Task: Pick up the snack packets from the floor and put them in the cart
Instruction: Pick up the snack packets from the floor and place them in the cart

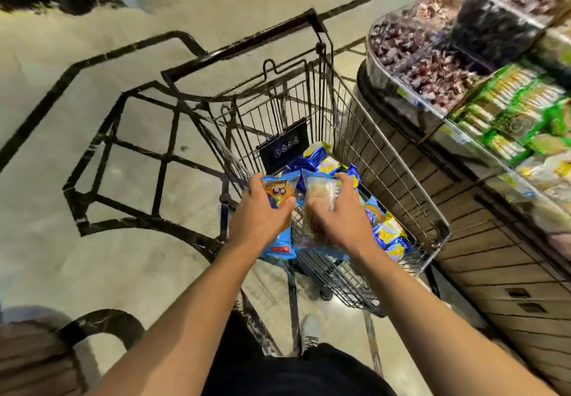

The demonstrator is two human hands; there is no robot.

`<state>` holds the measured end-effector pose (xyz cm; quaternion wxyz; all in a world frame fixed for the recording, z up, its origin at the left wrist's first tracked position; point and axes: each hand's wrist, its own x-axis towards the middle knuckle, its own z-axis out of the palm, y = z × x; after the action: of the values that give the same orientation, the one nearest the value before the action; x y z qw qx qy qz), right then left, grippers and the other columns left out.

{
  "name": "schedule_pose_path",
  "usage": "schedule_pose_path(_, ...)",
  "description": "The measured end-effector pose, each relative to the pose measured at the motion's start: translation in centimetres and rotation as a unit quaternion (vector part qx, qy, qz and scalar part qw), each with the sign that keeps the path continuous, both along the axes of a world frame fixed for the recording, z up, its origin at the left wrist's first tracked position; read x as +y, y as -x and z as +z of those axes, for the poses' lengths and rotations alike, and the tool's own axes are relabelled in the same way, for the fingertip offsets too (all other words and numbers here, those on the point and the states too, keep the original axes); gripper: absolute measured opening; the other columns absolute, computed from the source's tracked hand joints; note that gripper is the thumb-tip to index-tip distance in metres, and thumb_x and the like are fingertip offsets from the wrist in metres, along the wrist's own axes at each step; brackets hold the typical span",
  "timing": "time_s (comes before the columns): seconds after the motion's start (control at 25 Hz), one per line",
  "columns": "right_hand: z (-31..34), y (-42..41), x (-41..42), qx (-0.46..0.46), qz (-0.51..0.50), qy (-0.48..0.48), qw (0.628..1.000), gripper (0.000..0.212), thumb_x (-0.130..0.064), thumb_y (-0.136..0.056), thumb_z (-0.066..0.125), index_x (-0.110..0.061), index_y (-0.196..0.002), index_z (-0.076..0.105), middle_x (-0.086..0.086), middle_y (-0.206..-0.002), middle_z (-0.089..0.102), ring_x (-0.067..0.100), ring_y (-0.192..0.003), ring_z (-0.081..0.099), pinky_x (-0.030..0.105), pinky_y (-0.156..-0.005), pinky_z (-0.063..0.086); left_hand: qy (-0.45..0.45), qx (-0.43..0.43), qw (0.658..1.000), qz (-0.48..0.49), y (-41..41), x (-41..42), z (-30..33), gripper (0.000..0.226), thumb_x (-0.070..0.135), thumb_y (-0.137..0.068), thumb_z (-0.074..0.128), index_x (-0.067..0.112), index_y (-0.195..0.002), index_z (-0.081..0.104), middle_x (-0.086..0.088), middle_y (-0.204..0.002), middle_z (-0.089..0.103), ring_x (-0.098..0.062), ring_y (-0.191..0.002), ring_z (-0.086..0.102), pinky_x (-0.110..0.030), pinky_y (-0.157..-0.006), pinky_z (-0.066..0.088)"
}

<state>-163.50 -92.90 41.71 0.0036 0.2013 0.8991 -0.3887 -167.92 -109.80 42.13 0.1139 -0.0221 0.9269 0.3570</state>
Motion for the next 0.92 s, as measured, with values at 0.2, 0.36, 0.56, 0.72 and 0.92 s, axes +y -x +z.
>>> schedule_pose_path(0.2,-0.3,4.5,-3.5,0.001,-0.092,0.008,0.996,0.073,-0.051,-0.082,0.065,-0.026,-0.139,0.028,0.009,-0.132,0.053,0.029,-0.117,0.054,0.043,-0.095,0.046,0.003,-0.009,0.997,-0.08,8.1,-3.1,-0.5,0.083,0.061,-0.084,0.062,0.027,-0.148,0.022,-0.003,-0.143,0.048,-0.028,-0.123,0.054,-0.043,-0.092,0.048)
schedule_pose_path(0.36,-0.1,6.4,-3.9,0.0,-0.169,0.069,0.983,0.073,-0.059,-0.075,0.063,-0.037,-0.134,0.026,0.005,-0.129,0.055,0.026,-0.115,0.056,0.047,-0.098,0.047,-0.002,-0.001,0.992,-0.127,12.5,-3.2,0.2,0.083,0.059,-0.084,0.062,0.027,-0.149,0.022,0.0,-0.141,0.05,-0.024,-0.12,0.056,-0.041,-0.09,0.047)
schedule_pose_path(0.56,-0.9,7.5,-1.6,-0.018,-0.222,0.07,0.972,0.077,-0.058,-0.075,0.064,-0.033,-0.137,0.026,0.006,-0.125,0.057,0.024,-0.106,0.059,0.047,-0.092,0.051,-0.001,-0.014,0.983,-0.181,16.2,0.2,-0.3,0.082,0.061,-0.081,0.065,0.028,-0.145,0.024,-0.001,-0.13,0.055,-0.025,-0.11,0.06,-0.045,-0.091,0.051)
schedule_pose_path(0.72,-2.7,8.4,1.7,-0.028,-0.265,0.099,0.959,0.073,-0.054,-0.079,0.066,-0.034,-0.137,0.026,0.003,-0.121,0.056,0.02,-0.1,0.06,0.047,-0.088,0.053,0.014,-0.032,0.974,-0.224,17.9,5.0,-1.3,0.081,0.059,-0.083,0.065,0.029,-0.146,0.022,-0.003,-0.13,0.052,-0.025,-0.108,0.059,-0.04,-0.085,0.05)
schedule_pose_path(0.92,-5.8,9.5,6.8,-0.046,-0.313,0.124,0.94,0.069,-0.049,-0.081,0.068,-0.035,-0.136,0.029,0.004,-0.121,0.058,0.022,-0.102,0.06,0.042,-0.091,0.051,0.027,-0.076,0.965,-0.25,19.3,11.0,-4.3,0.084,0.058,-0.079,0.067,0.032,-0.145,0.021,-0.007,-0.13,0.05,-0.031,-0.112,0.057,-0.048,-0.094,0.049)
